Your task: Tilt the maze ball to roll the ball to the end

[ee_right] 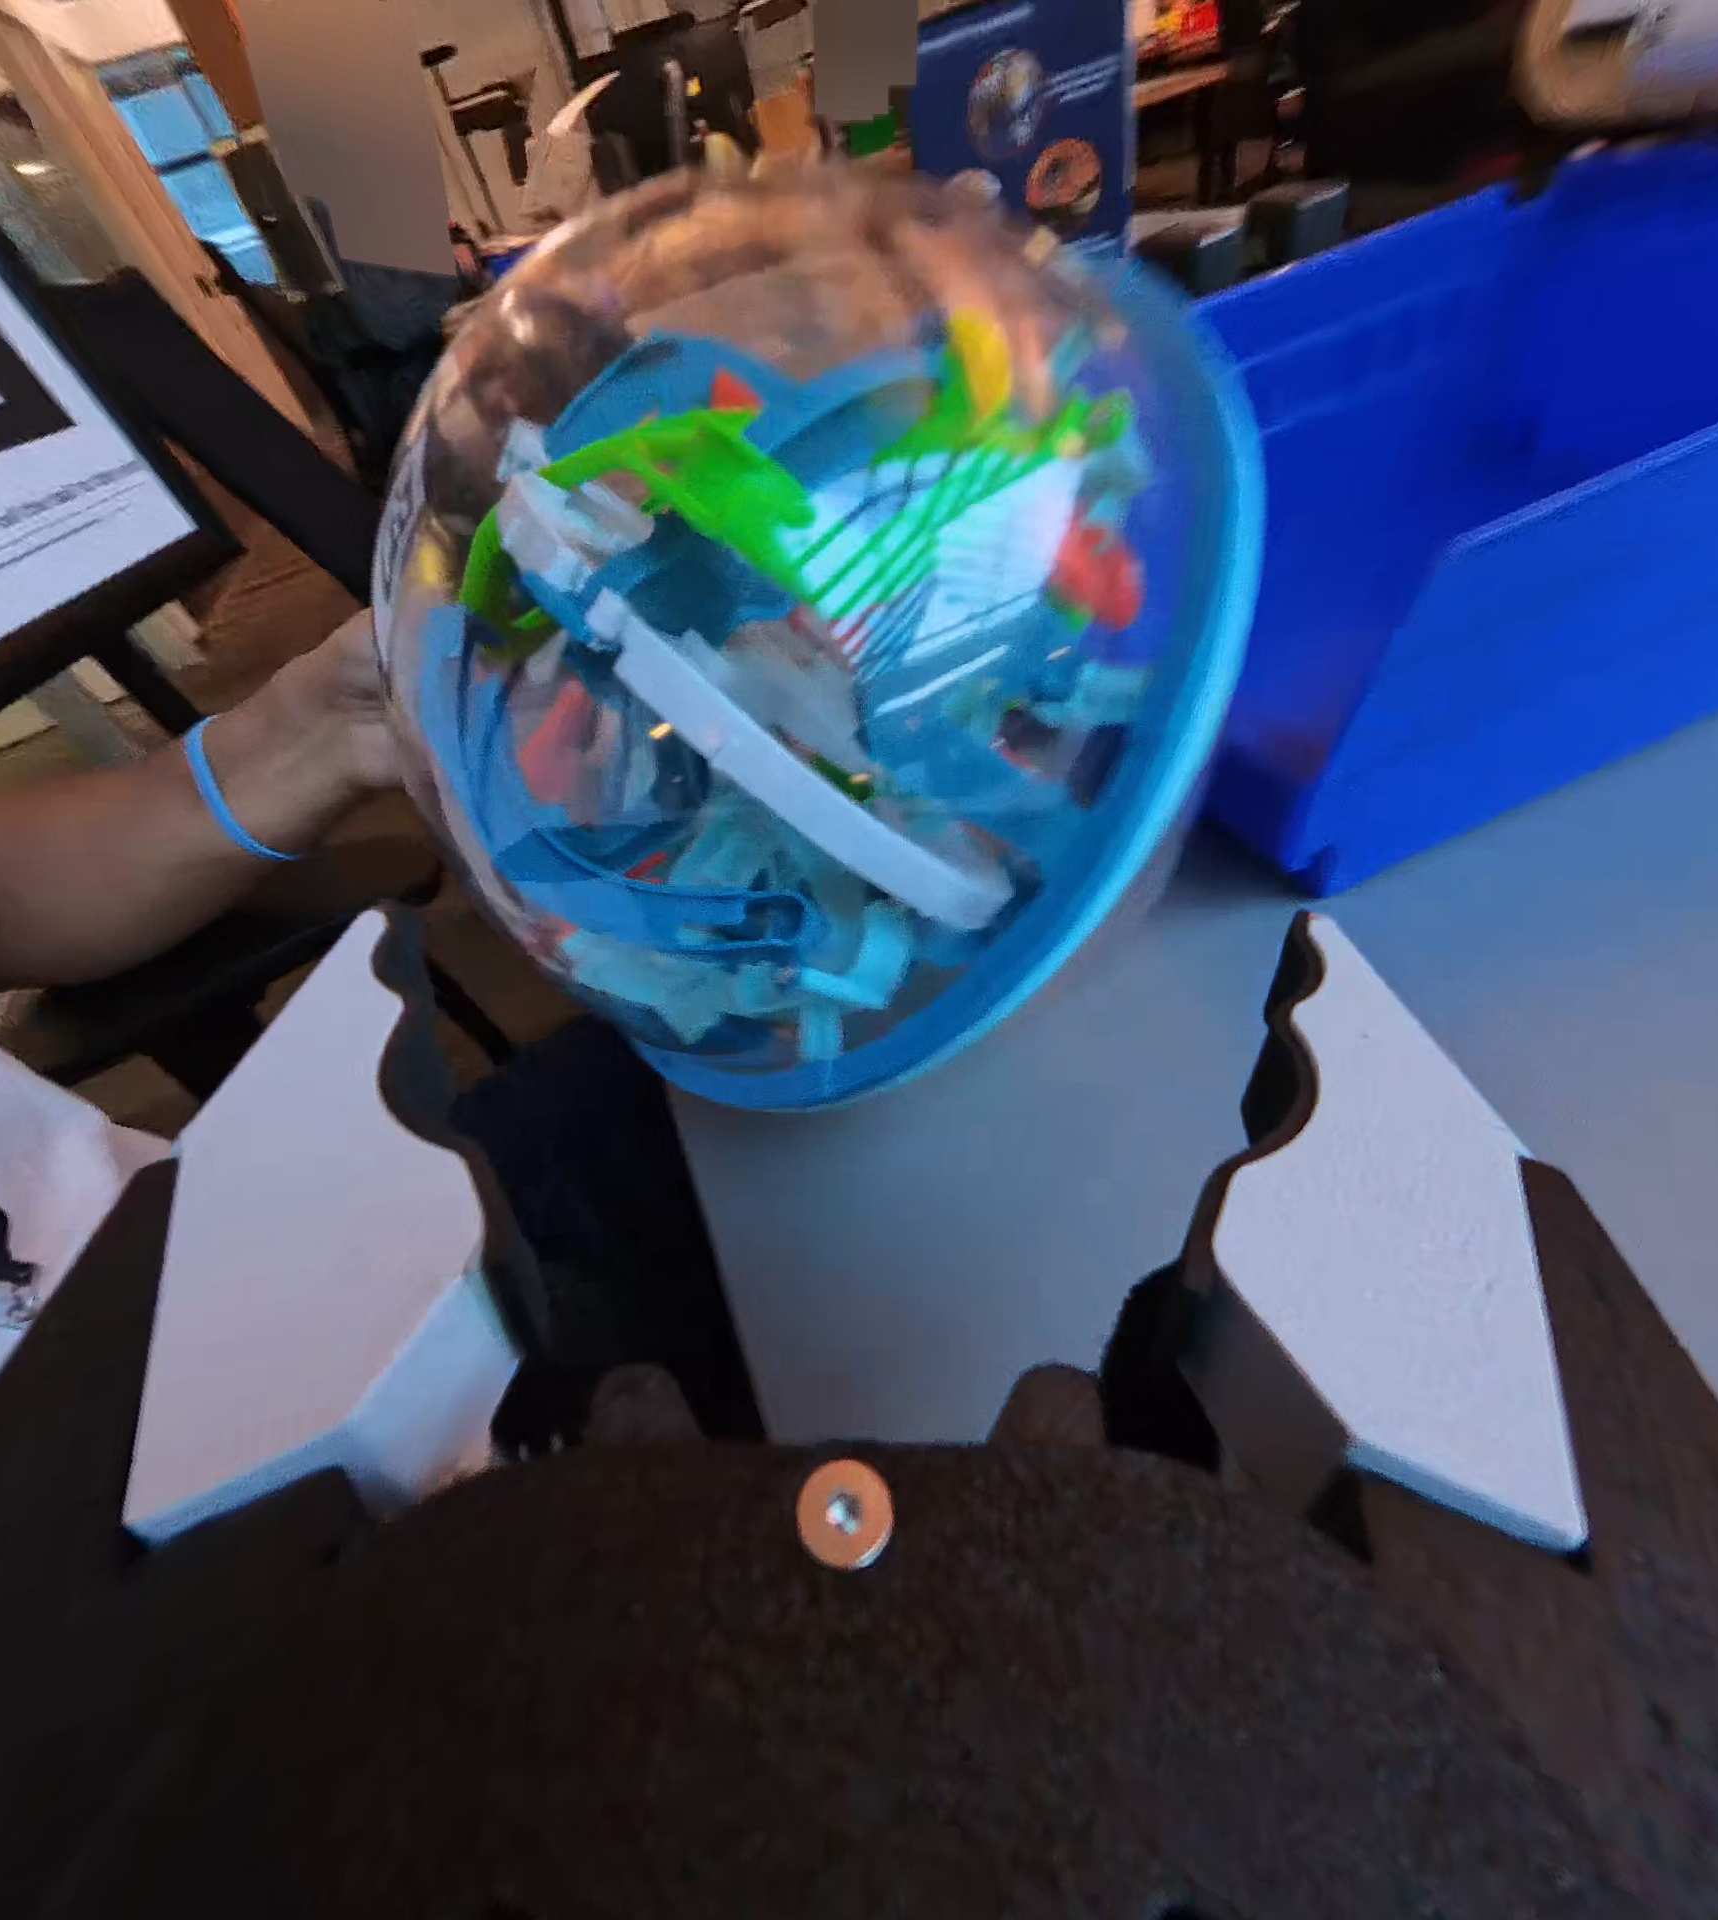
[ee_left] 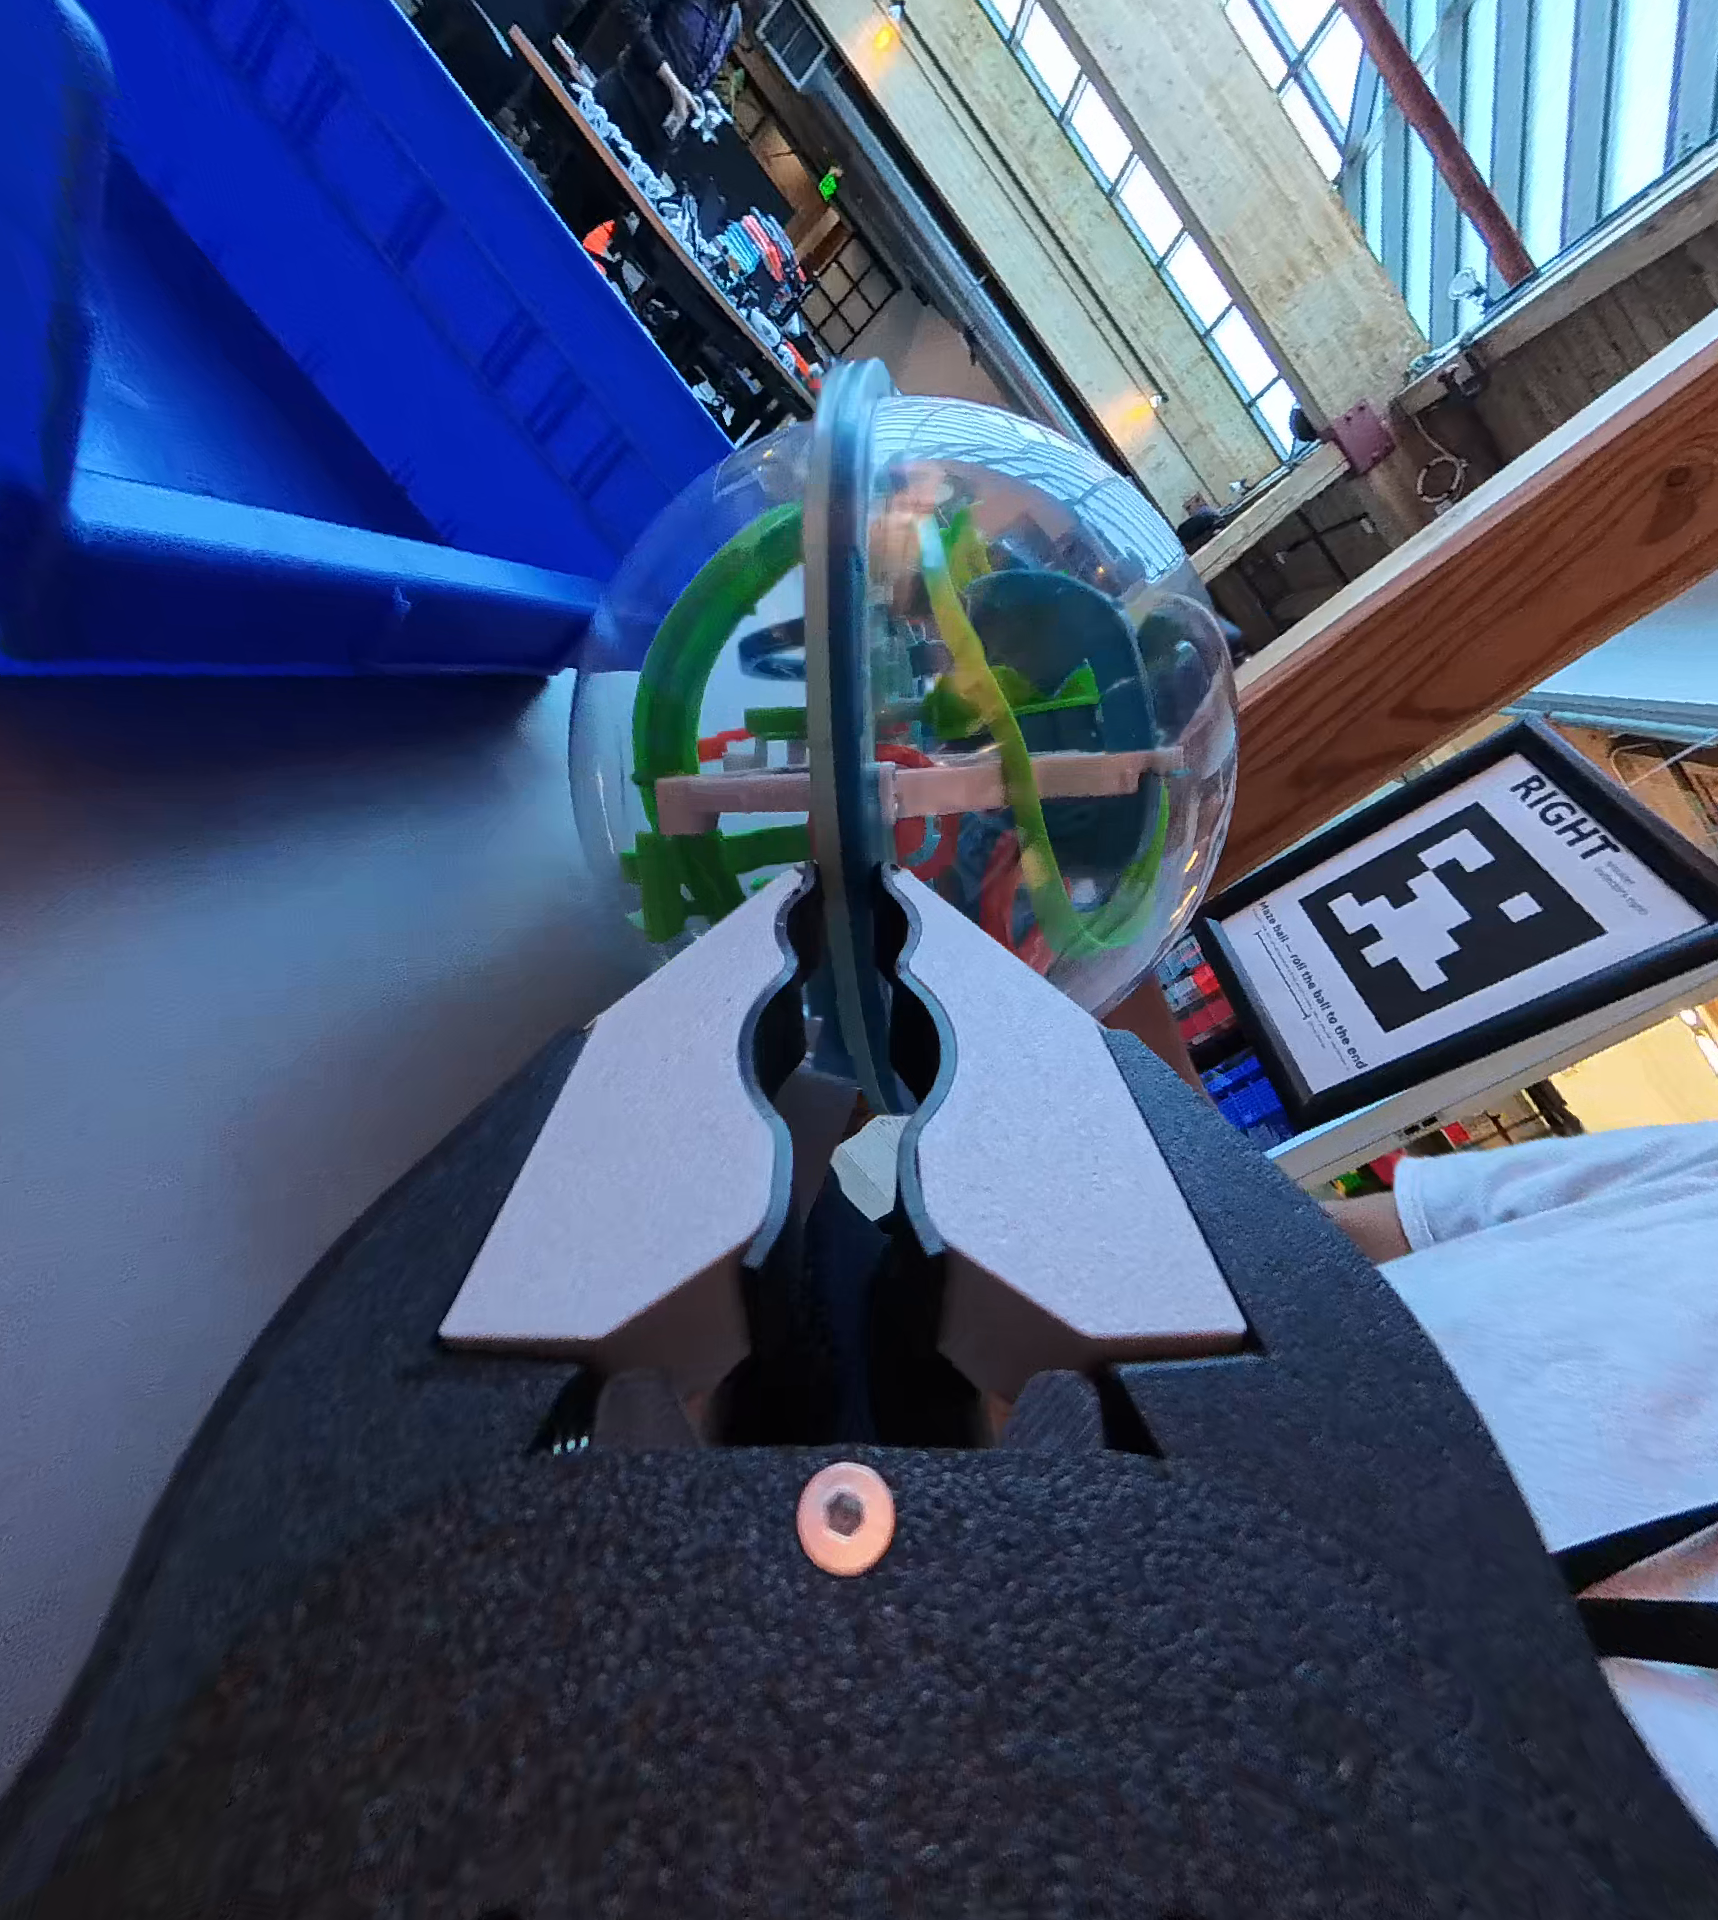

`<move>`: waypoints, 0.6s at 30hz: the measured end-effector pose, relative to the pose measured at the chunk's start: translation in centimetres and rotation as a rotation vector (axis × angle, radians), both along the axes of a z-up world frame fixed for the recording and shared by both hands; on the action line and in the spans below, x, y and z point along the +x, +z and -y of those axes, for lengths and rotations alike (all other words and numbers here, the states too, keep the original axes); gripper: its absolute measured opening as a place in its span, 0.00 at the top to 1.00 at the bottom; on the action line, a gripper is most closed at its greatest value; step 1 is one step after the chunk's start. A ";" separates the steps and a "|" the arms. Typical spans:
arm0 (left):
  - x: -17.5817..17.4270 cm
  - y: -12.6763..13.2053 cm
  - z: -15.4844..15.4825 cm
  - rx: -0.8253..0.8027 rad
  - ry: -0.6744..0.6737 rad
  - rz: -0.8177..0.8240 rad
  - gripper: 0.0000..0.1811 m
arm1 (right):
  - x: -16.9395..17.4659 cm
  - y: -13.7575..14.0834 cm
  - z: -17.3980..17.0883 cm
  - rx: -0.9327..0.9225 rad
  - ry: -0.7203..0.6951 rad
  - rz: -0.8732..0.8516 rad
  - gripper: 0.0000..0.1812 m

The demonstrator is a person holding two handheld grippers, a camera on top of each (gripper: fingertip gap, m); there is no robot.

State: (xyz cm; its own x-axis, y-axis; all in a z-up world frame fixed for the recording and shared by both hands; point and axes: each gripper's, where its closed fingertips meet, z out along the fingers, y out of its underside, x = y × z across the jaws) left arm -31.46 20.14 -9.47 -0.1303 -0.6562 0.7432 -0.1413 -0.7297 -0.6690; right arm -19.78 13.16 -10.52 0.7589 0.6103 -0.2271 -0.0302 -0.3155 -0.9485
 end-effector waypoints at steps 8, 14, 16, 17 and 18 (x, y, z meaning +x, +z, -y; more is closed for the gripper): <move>0.0 0.0 -0.4 -0.005 0.014 0.004 0.96 | -2.3 -1.2 -1.8 -0.103 0.042 -0.061 0.17; -0.9 0.6 1.3 0.067 -0.170 0.007 0.91 | -2.6 -1.1 -1.4 -0.136 0.112 -0.129 0.18; -0.9 1.4 1.8 0.086 -0.224 0.036 0.76 | -2.3 -1.0 -1.8 -0.152 0.111 -0.155 0.18; -0.8 1.5 1.8 0.103 -0.240 0.031 0.72 | -2.1 -1.0 -1.9 -0.160 0.114 -0.162 0.18; -0.7 1.4 1.8 0.121 -0.248 0.014 0.68 | -2.0 -1.0 -2.0 -0.168 0.121 -0.165 0.18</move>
State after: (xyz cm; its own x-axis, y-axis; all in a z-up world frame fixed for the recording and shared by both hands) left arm -32.12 18.34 -8.10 -0.3078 -0.6867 0.6586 -0.2954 -0.5890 -0.7522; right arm -21.76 15.15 -11.47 0.6270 0.6379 -0.4472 -0.1321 -0.4787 -0.8680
